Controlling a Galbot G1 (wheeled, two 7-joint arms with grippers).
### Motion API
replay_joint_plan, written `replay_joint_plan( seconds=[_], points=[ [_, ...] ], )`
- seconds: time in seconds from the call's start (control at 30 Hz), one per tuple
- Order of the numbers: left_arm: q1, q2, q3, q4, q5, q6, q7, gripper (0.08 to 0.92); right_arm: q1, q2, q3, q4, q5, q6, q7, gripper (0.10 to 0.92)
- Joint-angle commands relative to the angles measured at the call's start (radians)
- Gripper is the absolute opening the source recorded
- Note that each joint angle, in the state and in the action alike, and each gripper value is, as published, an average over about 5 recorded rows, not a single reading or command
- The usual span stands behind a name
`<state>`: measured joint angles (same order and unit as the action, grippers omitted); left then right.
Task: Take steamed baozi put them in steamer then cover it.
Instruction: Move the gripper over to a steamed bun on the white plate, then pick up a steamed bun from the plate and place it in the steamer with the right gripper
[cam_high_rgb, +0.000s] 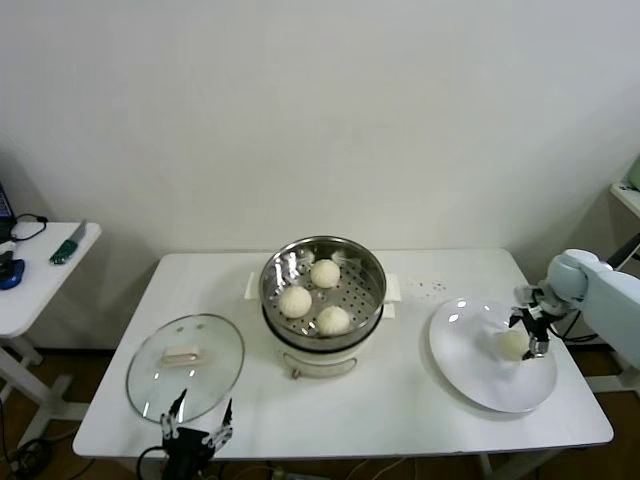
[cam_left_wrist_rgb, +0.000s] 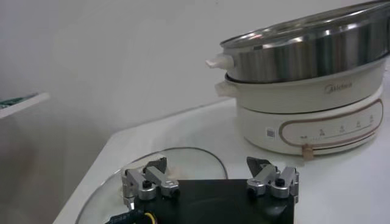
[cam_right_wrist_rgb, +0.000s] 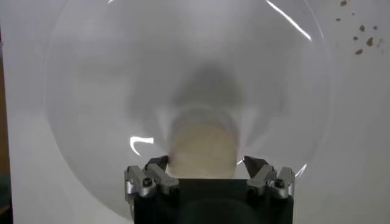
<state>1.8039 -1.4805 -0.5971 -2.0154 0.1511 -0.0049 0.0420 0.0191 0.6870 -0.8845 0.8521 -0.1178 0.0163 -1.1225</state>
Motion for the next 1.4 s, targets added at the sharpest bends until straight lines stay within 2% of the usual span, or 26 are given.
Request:
replay_joint_plan(
  seconds=[0.03,0.23,0.4,0.53,0.73,0.87,1.07,1.4],
  points=[
    [-0.001,0.0,0.0,0.002,0.001,-0.001,0.001,0.823,-0.012,0.02,0.013,-0.027,-0.017,0.012,-0.009,0.823],
    [0.002,0.0,-0.003,0.002,-0.001,-0.001,0.0,0.823,-0.015,0.021,0.012,-0.028,-0.025,0.02,-0.018,0.806],
    [0.005,0.0,-0.003,-0.001,-0.001,-0.002,0.001,0.823,0.003,0.01,-0.009,-0.021,-0.016,0.027,-0.021,0.723],
    [0.008,-0.001,-0.001,-0.004,-0.002,-0.003,0.001,0.823,0.047,-0.007,-0.047,-0.001,0.029,0.017,-0.02,0.698],
    [0.009,0.002,0.006,-0.012,-0.002,-0.004,0.002,0.823,0.302,-0.031,-0.293,0.095,0.32,-0.098,-0.004,0.696],
    [0.009,0.003,0.017,-0.022,-0.003,-0.003,0.005,0.823,0.512,0.008,-0.496,0.149,0.488,-0.149,-0.002,0.696],
    [0.024,0.018,0.06,-0.036,0.002,-0.005,0.003,0.823,0.766,0.131,-0.713,0.224,0.739,-0.229,0.032,0.696],
    [0.014,0.023,0.122,-0.048,0.039,-0.026,0.001,0.823,0.955,0.386,-0.94,0.274,1.065,-0.291,0.078,0.696]
  ],
)
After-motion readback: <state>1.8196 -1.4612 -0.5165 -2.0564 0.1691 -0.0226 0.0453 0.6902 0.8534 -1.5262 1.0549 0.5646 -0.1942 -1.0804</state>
